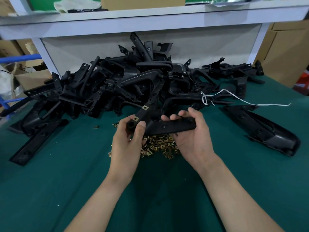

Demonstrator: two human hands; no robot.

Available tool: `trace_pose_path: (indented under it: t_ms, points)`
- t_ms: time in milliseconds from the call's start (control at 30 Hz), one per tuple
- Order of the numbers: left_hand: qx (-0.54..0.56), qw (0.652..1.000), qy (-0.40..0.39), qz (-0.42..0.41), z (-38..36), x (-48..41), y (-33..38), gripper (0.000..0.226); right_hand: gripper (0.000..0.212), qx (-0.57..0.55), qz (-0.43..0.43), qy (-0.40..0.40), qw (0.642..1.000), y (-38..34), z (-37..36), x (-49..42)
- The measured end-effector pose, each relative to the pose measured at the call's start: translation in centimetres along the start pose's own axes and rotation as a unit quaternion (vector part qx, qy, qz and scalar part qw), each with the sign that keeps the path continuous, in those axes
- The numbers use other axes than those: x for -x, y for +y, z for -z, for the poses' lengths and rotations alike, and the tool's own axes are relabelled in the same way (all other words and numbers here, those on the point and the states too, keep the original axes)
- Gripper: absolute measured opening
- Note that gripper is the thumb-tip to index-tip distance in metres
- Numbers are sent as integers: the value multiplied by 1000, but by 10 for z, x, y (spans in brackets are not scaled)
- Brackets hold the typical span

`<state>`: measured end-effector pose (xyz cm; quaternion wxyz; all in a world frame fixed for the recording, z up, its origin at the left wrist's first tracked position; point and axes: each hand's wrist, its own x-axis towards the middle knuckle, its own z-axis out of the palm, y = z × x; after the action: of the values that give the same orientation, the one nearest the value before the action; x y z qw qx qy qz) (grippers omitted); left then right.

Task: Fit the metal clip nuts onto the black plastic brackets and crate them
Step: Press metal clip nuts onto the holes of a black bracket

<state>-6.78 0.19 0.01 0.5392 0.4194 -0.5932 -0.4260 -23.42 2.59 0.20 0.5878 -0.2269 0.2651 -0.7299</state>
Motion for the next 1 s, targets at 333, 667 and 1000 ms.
trace_pose_path:
  t_ms: [333, 667, 1000]
  points:
    - [-52, 994, -32, -96, 12, -3, 2, 29, 49, 164, 36, -4, 986, -24, 16, -3]
    - [-143, 968, -143, -146, 11, 3, -2, 42, 27, 382, 31, -127, 915, -3, 2, 11]
    - [-140, 973, -122, -137, 14, 1, -1, 47, 27, 373, 90, -100, 918, -1, -5, 12]
